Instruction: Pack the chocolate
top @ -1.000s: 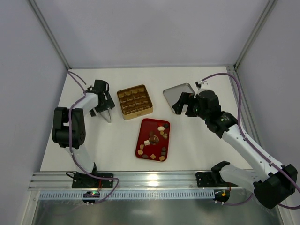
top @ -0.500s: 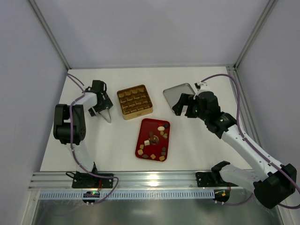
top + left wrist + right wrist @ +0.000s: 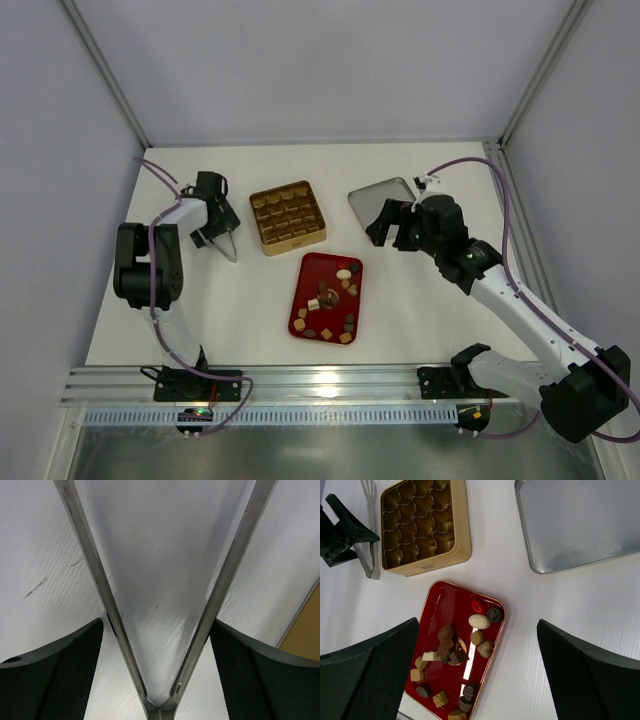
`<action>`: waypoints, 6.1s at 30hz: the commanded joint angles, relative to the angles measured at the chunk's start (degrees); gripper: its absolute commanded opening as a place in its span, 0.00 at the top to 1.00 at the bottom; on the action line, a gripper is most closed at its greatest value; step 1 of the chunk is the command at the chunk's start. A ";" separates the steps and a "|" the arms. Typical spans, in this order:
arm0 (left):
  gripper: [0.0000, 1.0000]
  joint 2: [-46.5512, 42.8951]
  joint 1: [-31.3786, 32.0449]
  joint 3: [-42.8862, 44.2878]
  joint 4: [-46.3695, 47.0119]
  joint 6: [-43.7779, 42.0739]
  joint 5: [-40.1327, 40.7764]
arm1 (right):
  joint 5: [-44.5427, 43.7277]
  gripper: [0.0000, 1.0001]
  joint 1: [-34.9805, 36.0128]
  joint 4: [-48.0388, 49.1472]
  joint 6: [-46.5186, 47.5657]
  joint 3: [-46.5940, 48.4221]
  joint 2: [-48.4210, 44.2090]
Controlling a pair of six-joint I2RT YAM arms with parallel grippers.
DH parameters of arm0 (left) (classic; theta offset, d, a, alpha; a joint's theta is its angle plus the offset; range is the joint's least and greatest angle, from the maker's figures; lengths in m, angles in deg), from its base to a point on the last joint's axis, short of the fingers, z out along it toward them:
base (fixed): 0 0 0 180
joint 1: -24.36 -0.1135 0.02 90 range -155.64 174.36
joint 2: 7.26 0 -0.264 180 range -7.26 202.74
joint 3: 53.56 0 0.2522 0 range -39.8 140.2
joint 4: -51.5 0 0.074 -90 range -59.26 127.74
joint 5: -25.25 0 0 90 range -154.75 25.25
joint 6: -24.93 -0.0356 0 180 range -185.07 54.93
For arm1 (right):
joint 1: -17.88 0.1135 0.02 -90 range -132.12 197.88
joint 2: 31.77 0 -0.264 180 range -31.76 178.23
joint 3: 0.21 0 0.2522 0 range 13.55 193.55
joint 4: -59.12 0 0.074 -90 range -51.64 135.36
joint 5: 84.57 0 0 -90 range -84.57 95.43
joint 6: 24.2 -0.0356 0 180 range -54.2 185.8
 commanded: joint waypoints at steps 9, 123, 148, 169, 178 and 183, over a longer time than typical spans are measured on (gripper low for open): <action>0.22 2.27 1.13 -0.48 -2.87 1.59 -1.14 | 2.38 0.00 0.13 3.29 -1.65 -0.99 0.49; 0.52 -35.88 48.94 1.81 -30.57 -1.57 -10.02 | -3.77 0.00 0.13 -4.26 -1.48 -0.47 -3.20; 0.54 -32.18 51.58 -3.12 -26.87 0.10 -7.82 | -3.42 0.00 0.13 -3.65 -1.65 -1.88 -3.47; 0.61 -31.74 52.37 -3.91 -26.87 0.54 -8.17 | -3.16 0.00 0.13 -3.30 -1.91 -2.31 -2.77; 0.63 -31.13 52.46 -3.82 -26.52 0.45 -8.26 | -3.33 0.00 0.13 -3.12 -2.00 -2.58 -2.76; 0.68 -30.86 52.54 -3.82 -26.34 0.45 -8.52 | -3.42 0.00 0.13 -3.12 -1.91 -2.84 -2.85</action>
